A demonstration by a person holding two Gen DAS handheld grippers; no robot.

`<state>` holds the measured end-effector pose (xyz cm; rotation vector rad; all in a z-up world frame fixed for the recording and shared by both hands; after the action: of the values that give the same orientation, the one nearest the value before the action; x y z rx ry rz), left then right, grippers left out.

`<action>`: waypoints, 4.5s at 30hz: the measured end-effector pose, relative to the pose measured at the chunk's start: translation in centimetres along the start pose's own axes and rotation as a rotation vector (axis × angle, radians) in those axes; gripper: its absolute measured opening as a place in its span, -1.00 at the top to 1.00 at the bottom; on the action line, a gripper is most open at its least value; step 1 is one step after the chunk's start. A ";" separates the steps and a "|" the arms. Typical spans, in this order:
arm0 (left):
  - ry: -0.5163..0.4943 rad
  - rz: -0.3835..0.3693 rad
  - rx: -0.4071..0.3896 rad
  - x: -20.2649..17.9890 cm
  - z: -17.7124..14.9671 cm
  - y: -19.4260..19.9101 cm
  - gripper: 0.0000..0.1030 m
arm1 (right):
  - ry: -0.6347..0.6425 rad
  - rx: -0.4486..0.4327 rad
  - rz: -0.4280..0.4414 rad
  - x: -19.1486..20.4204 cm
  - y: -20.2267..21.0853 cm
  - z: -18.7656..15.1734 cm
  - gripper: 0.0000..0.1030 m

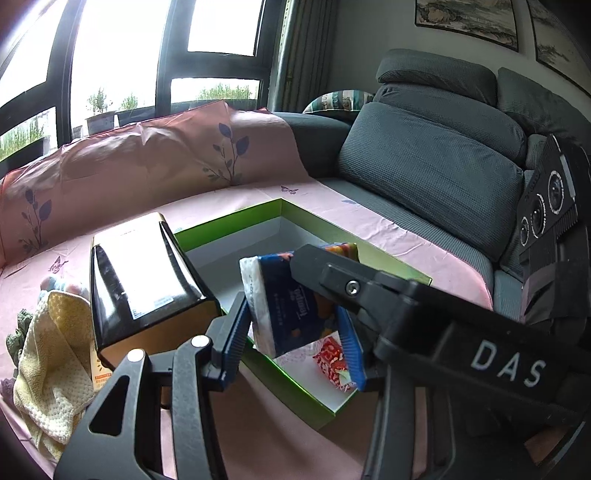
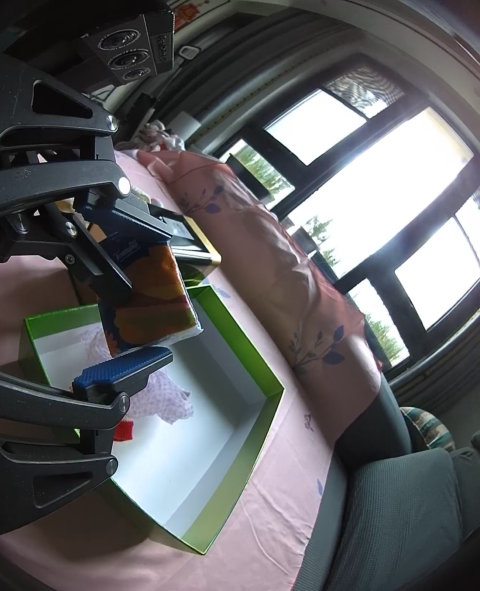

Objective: Organize soft objects
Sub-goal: 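Lower the tissue pack into the green box and open the right gripper, then move the right gripper back toward the cream-and-yellow towel, then grasp the cream-and-yellow towel by its edge with the right gripper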

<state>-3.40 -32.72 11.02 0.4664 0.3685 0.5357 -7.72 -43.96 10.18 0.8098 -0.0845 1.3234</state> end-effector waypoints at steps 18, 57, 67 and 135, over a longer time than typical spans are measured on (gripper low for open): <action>0.009 -0.074 0.085 -0.7 1.1 -5.1 0.15 | -0.108 0.013 -0.100 -4.0 -1.3 1.4 -0.21; 0.158 0.132 -0.183 4.4 -0.9 10.6 -0.98 | -0.079 -0.106 -0.089 -0.1 0.4 0.1 -0.89; 0.336 0.255 -0.241 9.9 -5.8 17.2 -0.98 | 0.138 -0.134 -0.070 6.2 0.5 -2.5 -0.90; 0.736 0.565 -0.028 24.0 -16.4 22.9 -0.13 | 0.481 0.394 -0.010 21.4 -14.2 -17.2 0.63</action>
<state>-0.75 3.55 4.00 0.3279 0.9425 1.2674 4.33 -16.89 1.36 0.7931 0.5750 1.5152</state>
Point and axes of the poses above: each gripper's, at about its wrist camera, not at the fingertips, and y roughly against the way its jaws point, x to its left, z to its top, the point moved 2 cm from there along -y, roughly the way its jaws point, and after that the axes turned 11 degrees about -z, right-handed, at the moved point
